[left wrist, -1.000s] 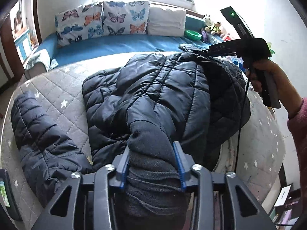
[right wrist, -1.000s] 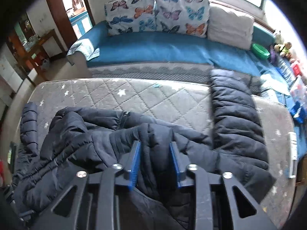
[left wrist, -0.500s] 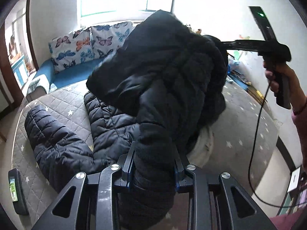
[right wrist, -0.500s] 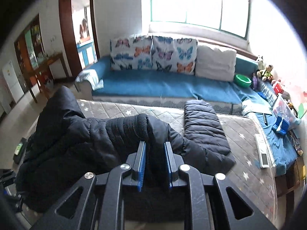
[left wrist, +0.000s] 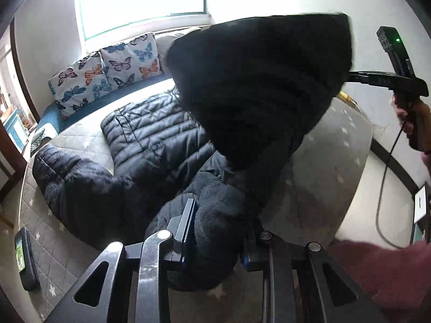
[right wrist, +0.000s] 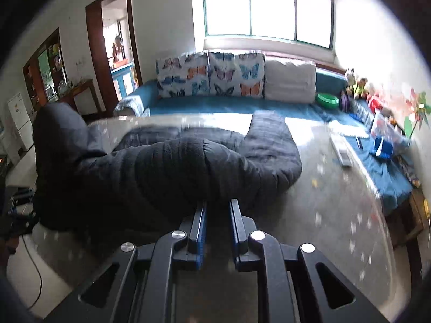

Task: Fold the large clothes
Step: 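Lift the jacket with both grippers and shake it out flat onto the mattress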

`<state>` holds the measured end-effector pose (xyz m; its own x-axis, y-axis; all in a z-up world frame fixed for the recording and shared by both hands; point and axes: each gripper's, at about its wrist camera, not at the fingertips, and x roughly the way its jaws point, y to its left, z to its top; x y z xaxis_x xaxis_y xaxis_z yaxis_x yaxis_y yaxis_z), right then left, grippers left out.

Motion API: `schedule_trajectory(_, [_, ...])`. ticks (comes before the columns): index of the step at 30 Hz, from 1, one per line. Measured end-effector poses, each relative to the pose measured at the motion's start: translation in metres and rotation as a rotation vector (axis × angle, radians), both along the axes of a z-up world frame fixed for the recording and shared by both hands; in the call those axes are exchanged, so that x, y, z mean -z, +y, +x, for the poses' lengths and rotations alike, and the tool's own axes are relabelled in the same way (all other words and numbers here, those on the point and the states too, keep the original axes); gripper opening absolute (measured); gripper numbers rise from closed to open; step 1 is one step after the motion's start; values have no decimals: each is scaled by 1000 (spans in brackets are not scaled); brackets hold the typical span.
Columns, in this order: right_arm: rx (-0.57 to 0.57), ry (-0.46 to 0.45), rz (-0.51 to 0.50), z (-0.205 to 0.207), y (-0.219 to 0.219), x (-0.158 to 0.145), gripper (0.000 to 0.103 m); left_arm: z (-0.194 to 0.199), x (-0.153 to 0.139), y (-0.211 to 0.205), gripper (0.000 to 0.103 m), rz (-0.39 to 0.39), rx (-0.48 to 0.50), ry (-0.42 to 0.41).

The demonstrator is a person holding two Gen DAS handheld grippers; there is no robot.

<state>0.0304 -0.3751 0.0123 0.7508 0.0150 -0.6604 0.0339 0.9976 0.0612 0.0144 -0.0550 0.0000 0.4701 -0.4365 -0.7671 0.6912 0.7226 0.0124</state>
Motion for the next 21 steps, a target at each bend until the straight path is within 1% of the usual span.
schedule_trajectory(3, [13, 42, 17, -14, -6, 5, 22, -18, 14, -2, 29, 33, 32, 3])
schedule_trajectory(6, [47, 60, -13, -27, -13, 1, 27, -33, 27, -7, 29, 73, 55, -4])
schedule_trajectory(7, [55, 69, -19, -32, -13, 0, 34, -35, 31, -7, 29, 80, 58, 4])
schedule_trajectory(8, [56, 73, -19, -37, -10, 0, 46, -35, 33, -8, 30, 88, 62, 13])
schedule_trajectory(9, [51, 81, -15, -37, -12, -3, 51, -37, 36, -9, 31, 101, 71, 19])
schedule_trajectory(10, [47, 81, -20, -41, -9, -2, 59, -41, 38, -10, 33, 115, 84, 18])
schedule_trajectory(12, [37, 75, -46, -36, -5, -8, 60, -44, 40, -13, 36, 142, 97, 16])
schedule_trajectory(13, [27, 76, -55, -36, -1, -6, 61, -46, 40, -14, 36, 155, 106, 16])
schedule_trajectory(15, [4, 82, -60, -30, 5, -1, 62, -50, 38, -14, 40, 172, 123, 8])
schedule_trajectory(18, [-42, 106, -67, -10, 13, 9, 63, -50, 33, -8, 45, 163, 135, 45])
schedule_trajectory(20, [-79, 125, -74, 2, 23, 19, 63, -49, 27, -1, 50, 156, 132, 63])
schedule_trajectory(21, [-102, 139, -71, 16, 28, 24, 63, -48, 22, 4, 53, 150, 126, 70])
